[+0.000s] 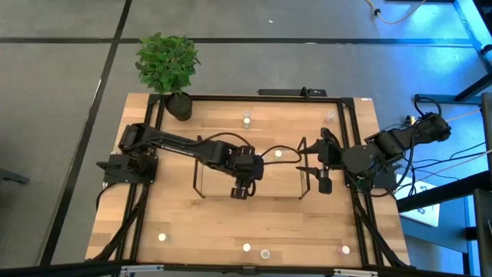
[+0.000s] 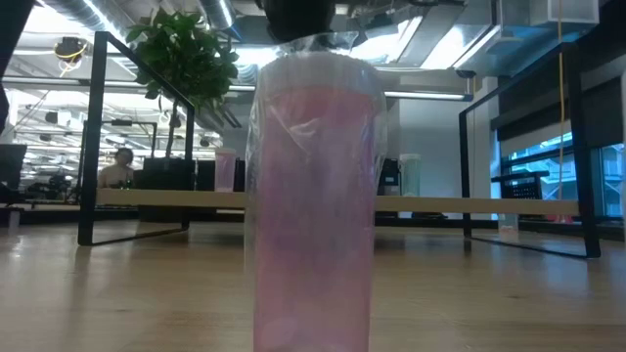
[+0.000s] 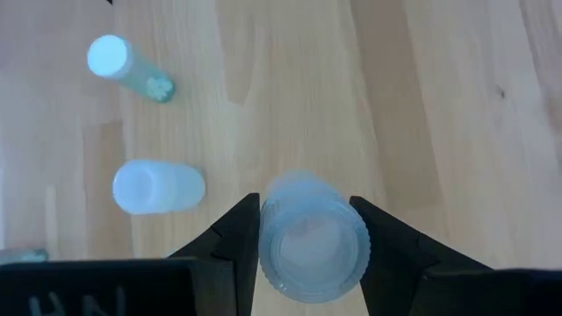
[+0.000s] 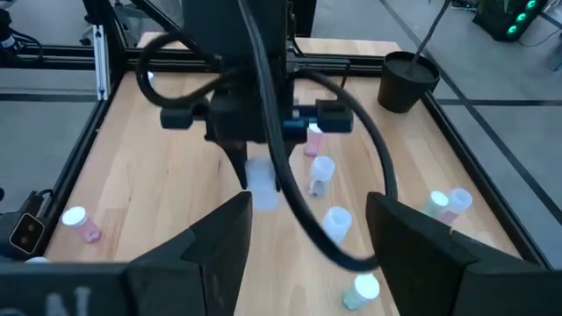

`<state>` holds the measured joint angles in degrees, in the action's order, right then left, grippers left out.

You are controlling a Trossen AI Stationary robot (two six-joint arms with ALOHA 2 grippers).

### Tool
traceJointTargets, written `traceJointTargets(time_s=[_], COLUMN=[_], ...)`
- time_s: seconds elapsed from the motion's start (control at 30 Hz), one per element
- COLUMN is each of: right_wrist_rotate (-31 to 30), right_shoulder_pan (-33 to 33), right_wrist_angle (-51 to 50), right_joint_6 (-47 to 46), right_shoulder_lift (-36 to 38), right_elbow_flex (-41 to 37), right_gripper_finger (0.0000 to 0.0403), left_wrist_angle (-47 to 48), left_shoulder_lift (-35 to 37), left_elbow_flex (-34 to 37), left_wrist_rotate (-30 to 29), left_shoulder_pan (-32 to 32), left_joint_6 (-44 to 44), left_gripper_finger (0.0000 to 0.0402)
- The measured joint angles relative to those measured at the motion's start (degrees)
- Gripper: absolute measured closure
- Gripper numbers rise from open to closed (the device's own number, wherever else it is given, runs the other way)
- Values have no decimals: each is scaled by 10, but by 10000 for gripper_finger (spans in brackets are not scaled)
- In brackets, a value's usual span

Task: Pick and place medicine bottles onto shelf by color
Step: Put the bottom left white pill bottle on the shelf aligned with the other white pill bottles

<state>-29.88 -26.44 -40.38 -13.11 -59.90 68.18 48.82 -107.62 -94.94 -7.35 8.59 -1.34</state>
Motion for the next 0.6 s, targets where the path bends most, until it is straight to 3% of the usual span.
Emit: traceJointTargets(time_s=[0.6], right_wrist_rotate=[0], right_shoulder_pan=[0], right_wrist_angle=[0], right_joint_6=[1], right_shoulder_lift=[0], right_elbow_flex=[0], right_gripper_finger=[178], left_wrist_angle=[-47], left_shoulder_lift=[-62], left_elbow_flex=[0], left_wrist_rotate=[-6], left_shoulder_pan=[-7], left_joint_6=[-44], left_gripper_finger=[266])
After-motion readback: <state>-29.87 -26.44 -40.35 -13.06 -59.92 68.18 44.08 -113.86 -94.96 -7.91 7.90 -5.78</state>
